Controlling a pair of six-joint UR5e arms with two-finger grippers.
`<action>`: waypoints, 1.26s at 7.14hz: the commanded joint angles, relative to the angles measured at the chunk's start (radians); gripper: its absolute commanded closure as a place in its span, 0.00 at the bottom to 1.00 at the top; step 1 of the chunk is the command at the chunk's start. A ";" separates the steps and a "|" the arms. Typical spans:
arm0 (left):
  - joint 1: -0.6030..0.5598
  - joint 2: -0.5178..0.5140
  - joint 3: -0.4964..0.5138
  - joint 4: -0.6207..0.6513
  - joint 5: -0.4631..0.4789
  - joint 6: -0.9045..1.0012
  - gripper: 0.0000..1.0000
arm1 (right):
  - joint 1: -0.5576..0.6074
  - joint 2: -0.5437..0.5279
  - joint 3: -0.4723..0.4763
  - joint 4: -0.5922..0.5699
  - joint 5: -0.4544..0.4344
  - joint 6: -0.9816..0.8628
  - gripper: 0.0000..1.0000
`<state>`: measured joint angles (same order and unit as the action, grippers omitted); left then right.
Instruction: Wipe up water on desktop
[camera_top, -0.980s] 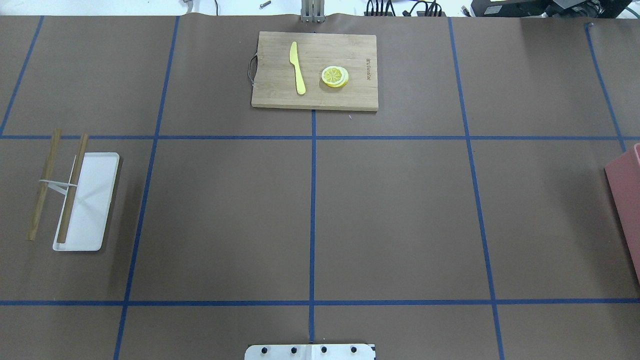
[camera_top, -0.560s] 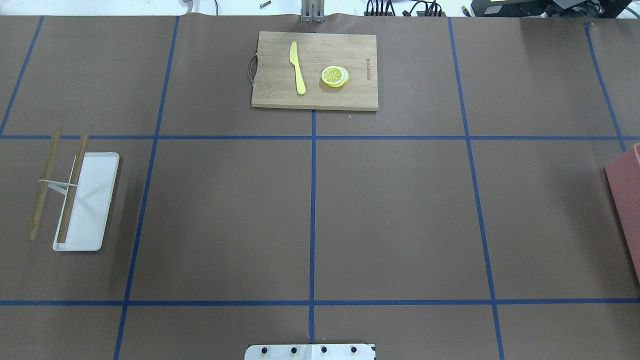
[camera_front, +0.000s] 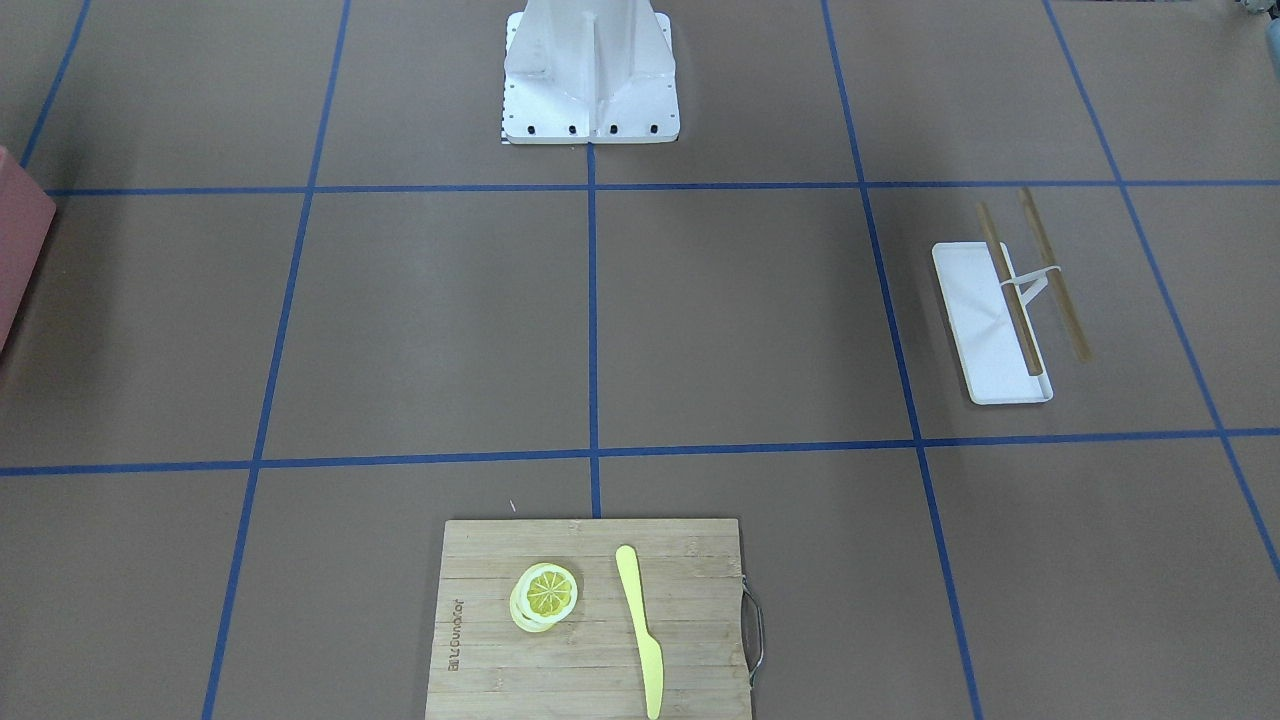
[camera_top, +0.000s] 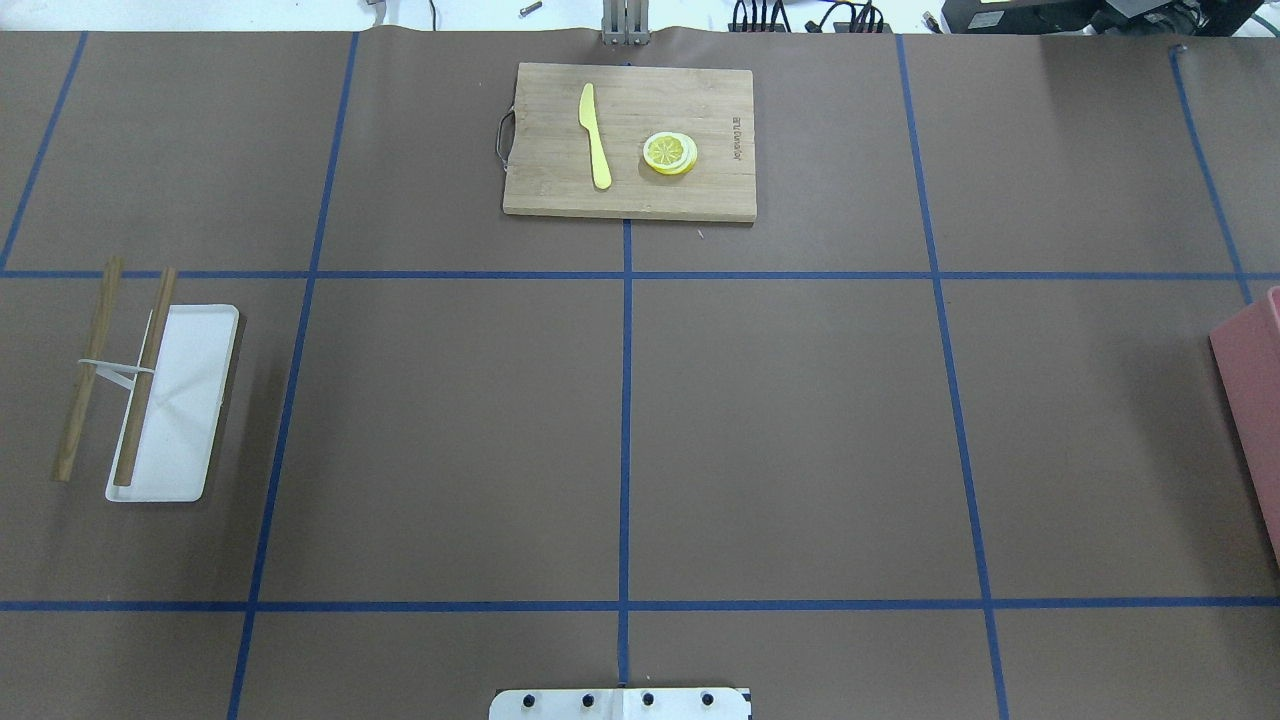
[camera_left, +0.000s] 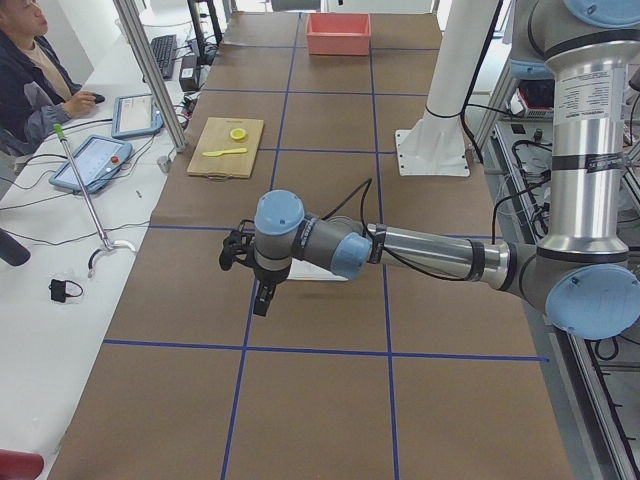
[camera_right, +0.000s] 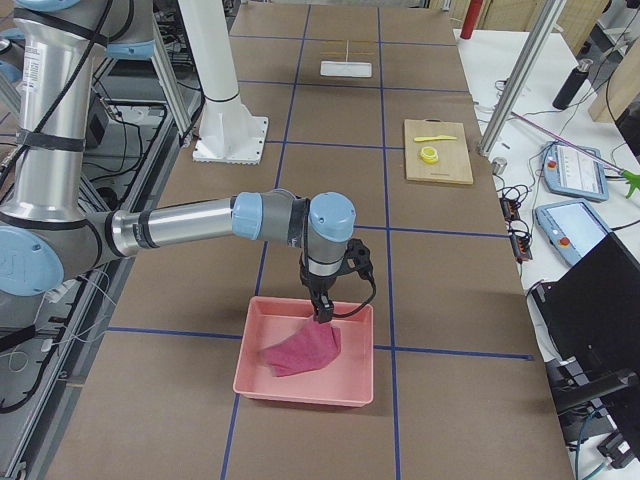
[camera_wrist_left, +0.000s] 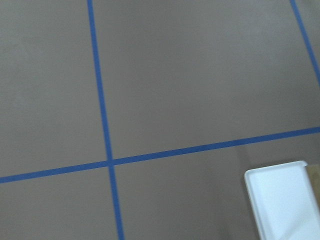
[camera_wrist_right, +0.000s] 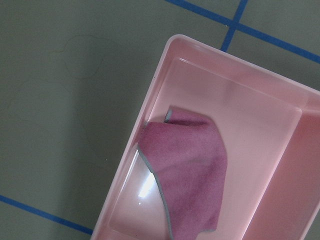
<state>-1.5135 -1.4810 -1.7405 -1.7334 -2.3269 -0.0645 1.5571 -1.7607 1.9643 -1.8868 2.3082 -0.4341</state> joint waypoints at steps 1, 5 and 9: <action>-0.016 0.100 -0.023 0.034 -0.002 0.052 0.02 | 0.012 0.004 -0.017 0.024 -0.001 0.000 0.00; -0.033 0.100 -0.022 0.034 -0.063 0.080 0.02 | 0.015 0.003 -0.121 0.162 -0.009 0.099 0.00; -0.054 0.084 -0.024 0.037 -0.060 0.077 0.02 | 0.012 0.012 -0.114 0.189 -0.092 0.184 0.00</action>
<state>-1.5613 -1.3850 -1.7644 -1.6984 -2.3891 0.0128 1.5704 -1.7498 1.8440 -1.7003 2.2169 -0.2683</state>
